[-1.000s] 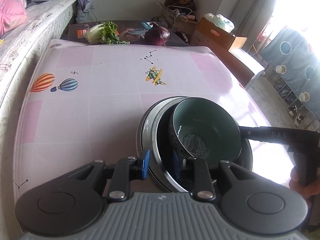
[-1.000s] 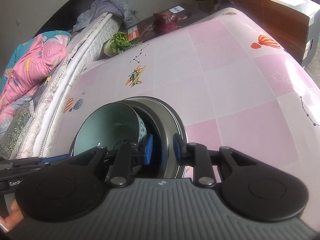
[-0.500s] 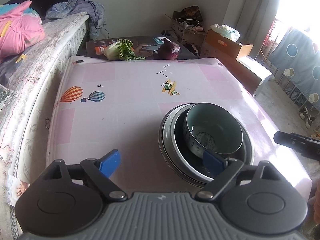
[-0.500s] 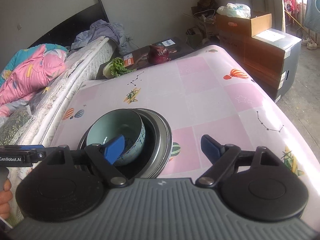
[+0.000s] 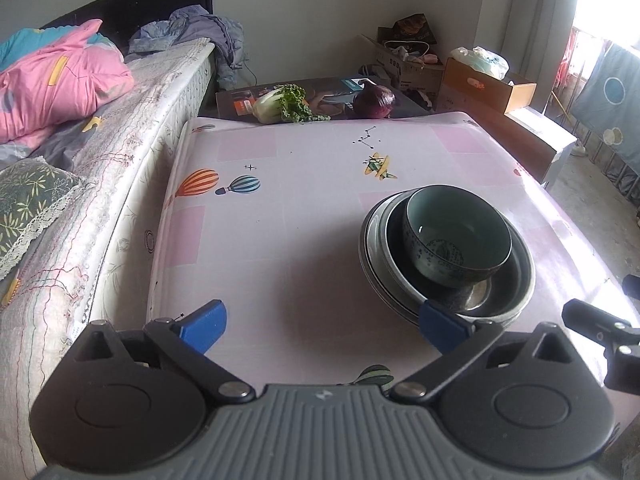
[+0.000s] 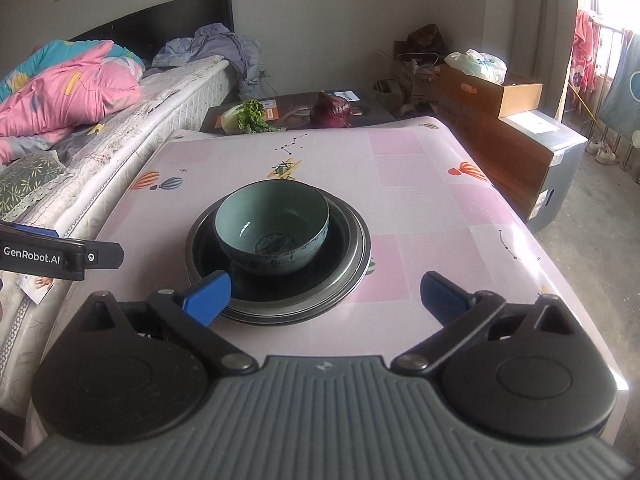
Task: Organize plates and bowls
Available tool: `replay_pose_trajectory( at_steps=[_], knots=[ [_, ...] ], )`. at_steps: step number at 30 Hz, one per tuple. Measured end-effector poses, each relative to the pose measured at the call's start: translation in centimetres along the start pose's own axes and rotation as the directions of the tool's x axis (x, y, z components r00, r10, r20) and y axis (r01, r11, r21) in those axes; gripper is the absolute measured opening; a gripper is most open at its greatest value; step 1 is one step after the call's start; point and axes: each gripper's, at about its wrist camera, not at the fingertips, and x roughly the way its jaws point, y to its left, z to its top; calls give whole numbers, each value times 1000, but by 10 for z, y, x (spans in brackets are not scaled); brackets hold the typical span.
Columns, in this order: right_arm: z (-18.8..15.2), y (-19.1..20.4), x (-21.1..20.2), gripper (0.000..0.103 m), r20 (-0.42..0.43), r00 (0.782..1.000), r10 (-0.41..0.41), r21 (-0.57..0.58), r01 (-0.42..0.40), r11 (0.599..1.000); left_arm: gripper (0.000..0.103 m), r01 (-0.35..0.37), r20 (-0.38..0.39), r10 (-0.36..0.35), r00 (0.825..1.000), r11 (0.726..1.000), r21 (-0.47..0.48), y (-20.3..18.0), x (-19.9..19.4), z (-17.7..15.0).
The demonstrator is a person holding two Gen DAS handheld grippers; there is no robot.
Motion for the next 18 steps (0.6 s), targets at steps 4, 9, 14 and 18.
replay_pose_trajectory(
  at_steps=[4,9,14,18],
  knots=[
    [-1,3,11,102,-30,999,12,44,-11,999,103,-54,-16,55,998,998,34,-7,6,-1],
    [-3,5,21,102,-59,998,-1,64,5,998,103,-5,-60,5,998,1000,11,-7,12,0],
    [-1,6,25,102,-73,997,23,68,-18,997,103,-19,-89,21,996,1000,23,-11,21,-2],
    [2,6,30,102,-80,997,12,64,-7,998,103,-22,-110,24,994,999,23,-12,25,-4]
  ],
)
